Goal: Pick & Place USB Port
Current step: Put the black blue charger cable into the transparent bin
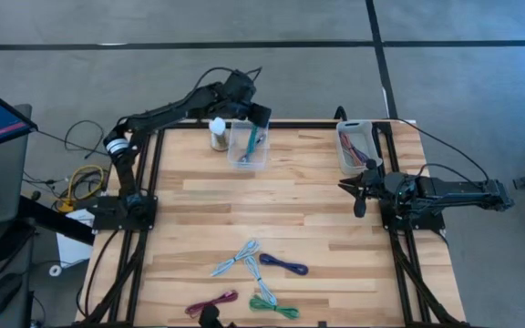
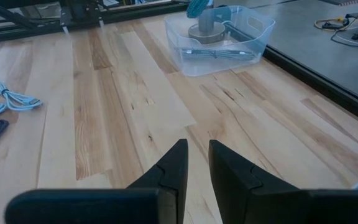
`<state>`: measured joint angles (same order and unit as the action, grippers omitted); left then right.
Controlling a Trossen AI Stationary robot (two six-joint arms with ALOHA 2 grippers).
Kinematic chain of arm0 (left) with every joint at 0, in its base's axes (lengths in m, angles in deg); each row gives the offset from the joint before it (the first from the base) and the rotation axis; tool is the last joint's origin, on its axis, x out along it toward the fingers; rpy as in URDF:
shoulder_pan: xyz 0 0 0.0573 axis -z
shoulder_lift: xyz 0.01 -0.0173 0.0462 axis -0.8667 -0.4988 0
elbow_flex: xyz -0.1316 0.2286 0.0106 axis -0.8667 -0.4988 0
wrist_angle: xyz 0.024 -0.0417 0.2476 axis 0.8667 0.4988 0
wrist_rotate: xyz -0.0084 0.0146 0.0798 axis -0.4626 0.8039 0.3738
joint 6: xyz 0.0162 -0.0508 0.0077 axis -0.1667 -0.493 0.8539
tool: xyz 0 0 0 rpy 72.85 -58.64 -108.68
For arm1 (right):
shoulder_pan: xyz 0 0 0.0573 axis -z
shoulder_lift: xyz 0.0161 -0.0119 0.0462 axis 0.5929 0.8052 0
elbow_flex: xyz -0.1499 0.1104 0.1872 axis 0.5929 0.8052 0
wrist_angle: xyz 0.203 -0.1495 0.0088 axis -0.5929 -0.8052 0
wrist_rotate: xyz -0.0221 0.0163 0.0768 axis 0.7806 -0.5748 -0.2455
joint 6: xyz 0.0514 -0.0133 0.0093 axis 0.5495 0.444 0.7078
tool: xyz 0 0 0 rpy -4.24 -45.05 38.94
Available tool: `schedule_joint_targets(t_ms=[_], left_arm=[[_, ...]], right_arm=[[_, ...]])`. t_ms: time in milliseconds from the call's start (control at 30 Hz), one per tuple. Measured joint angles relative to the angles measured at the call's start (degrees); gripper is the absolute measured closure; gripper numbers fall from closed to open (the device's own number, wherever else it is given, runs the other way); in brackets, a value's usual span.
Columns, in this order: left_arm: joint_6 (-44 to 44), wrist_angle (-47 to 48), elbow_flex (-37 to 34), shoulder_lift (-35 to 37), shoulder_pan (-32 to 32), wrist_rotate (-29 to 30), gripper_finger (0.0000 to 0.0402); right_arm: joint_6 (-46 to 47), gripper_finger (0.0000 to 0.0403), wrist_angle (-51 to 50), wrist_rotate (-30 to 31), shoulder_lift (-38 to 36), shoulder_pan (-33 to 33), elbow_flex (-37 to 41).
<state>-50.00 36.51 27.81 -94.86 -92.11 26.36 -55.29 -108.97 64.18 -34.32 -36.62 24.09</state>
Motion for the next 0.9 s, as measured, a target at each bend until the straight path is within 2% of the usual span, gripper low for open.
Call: schedule_joint_targets(t_ms=[600, 733, 900], left_arm=[[1.5, 0.3, 0.1, -6.5, 0.2, 4.3, 0.0374], [1.5, 0.8, 0.1, -6.9, 0.2, 6.7, 0.0374], [1.5, 0.9, 0.0, -6.9, 0.2, 6.9, 0.0374]], right_arm=[[-0.2, 0.0345, -0.5, 0.0, 0.0, 0.0, 0.0], [-0.2, 0.0345, -0.6, 0.0, 0.0, 0.0, 0.0], [-0.2, 0.0345, -0.7, 0.0, 0.0, 0.0, 0.0]])
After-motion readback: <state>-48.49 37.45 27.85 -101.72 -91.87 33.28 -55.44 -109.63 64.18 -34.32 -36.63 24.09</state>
